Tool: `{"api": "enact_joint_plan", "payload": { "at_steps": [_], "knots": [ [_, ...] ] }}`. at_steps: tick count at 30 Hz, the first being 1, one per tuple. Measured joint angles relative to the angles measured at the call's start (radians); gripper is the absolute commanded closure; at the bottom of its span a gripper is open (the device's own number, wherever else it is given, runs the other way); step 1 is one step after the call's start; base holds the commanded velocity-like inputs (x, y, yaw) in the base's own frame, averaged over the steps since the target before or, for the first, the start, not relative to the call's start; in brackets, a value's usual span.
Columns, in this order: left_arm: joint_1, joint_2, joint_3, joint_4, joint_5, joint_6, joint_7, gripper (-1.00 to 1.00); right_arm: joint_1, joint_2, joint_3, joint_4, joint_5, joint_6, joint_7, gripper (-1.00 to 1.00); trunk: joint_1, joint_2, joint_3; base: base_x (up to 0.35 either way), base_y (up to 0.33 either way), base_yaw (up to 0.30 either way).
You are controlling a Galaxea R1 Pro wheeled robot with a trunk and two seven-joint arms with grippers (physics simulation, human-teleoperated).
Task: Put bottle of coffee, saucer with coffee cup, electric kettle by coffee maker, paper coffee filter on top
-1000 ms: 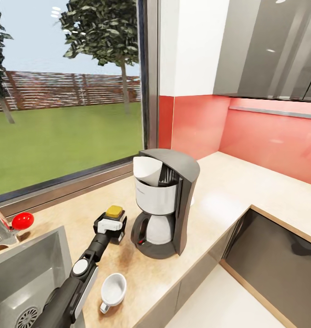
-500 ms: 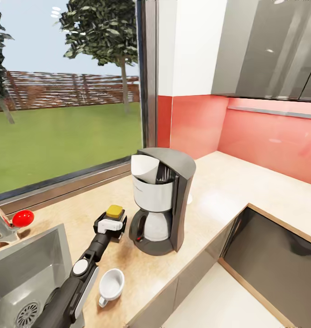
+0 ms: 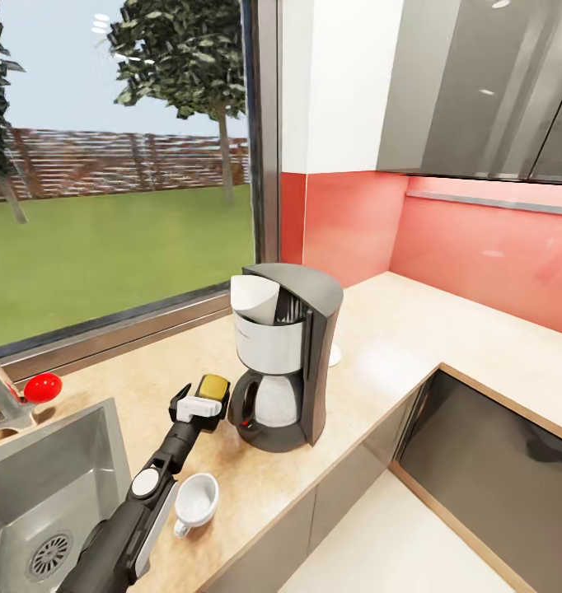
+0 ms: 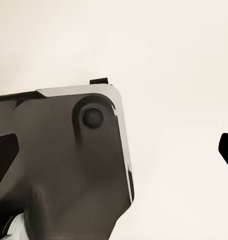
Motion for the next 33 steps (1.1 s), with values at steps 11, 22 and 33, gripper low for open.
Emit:
{"api": "enact_joint_plan", "payload": {
  "at_steps": [11,22,33],
  "knots": [
    [0.000,0.000,0.004,0.000,0.000,0.000,0.000,-1.00,0.000,0.000,0.000,0.000,0.000,0.000,0.000,-1.00,0.000,0.000,0.000,0.000,0.000,0.000],
    [0.000,0.002,0.006,0.000,-0.002,0.000,-0.001,-1.00,0.000,0.000,0.000,0.000,0.000,0.000,0.000,-1.00,0.000,0.000,0.000,0.000,0.000,0.000],
    [0.000,0.003,0.007,0.001,-0.003,0.000,-0.001,-1.00,0.000,0.000,0.000,0.000,0.000,0.000,0.000,-1.00,0.000,0.000,0.000,0.000,0.000,0.000]
  ]
}}
